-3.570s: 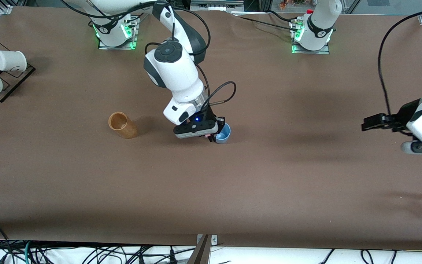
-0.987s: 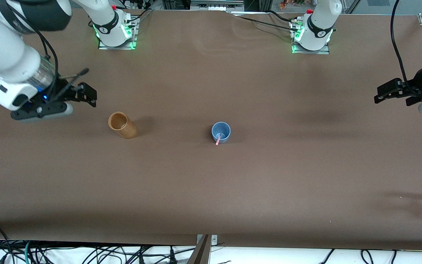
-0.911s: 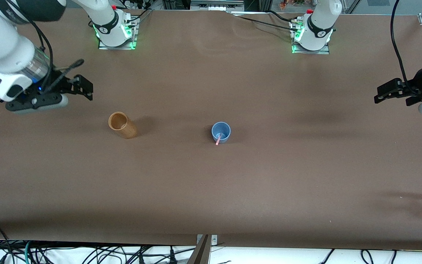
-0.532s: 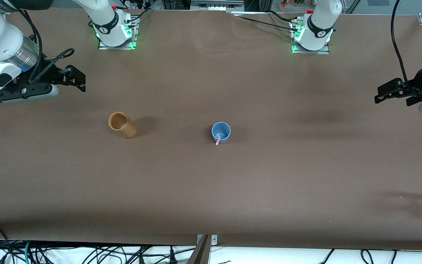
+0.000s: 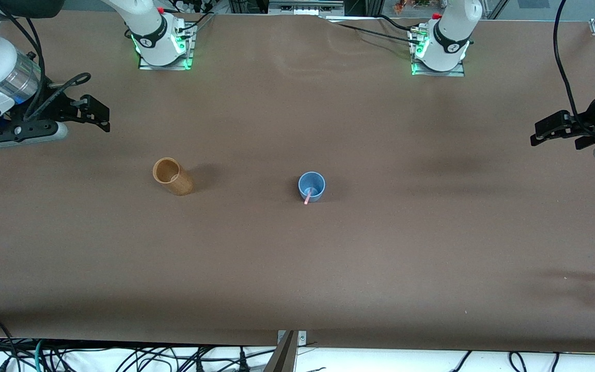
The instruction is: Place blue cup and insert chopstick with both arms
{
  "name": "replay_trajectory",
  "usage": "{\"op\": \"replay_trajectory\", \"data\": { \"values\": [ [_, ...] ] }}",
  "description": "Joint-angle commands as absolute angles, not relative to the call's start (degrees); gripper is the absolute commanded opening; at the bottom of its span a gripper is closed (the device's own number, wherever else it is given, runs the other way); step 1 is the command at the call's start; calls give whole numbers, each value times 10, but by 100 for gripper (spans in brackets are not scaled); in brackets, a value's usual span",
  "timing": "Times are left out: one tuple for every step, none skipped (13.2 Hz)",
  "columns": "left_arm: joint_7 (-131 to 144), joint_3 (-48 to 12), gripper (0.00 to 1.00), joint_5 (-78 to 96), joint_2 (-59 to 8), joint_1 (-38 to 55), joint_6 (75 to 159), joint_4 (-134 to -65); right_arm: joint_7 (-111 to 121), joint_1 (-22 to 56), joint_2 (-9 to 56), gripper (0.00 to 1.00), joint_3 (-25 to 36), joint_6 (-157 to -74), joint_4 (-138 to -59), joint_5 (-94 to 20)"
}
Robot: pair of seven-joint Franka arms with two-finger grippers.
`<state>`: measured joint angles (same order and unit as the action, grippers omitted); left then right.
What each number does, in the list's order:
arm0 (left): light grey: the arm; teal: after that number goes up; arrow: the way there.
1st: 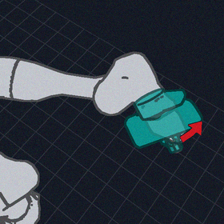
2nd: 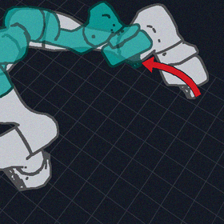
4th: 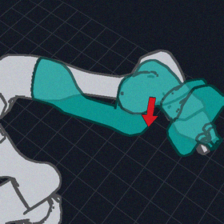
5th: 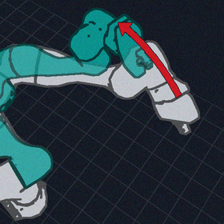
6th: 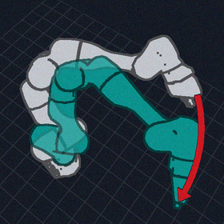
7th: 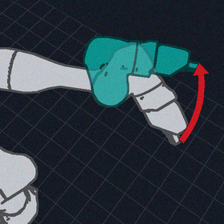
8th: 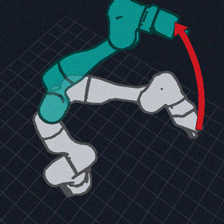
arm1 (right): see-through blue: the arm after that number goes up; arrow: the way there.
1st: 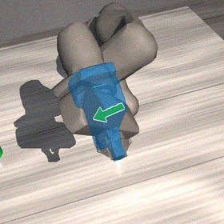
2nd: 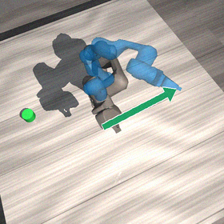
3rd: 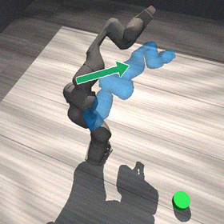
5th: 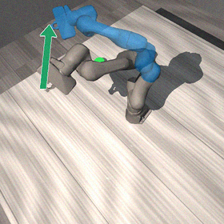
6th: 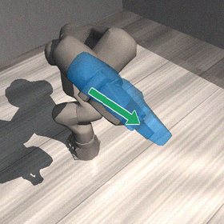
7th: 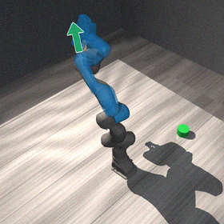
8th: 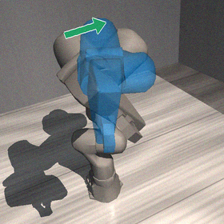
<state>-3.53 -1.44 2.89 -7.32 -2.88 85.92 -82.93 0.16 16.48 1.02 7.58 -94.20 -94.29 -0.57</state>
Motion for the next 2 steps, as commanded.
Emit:
{"op": "replay_trajectory", "data": {
  "values": [
    [-49, -15, 100, 40, -77, -38, 859, -821, 12, 161, 10, 100, 72, -938, -936, -4],
    [-49, -15, 100, 40, -77, -38, 859, -821, 13, 161, 10, 100, 72, -937, -937, -4]
  ]
}}
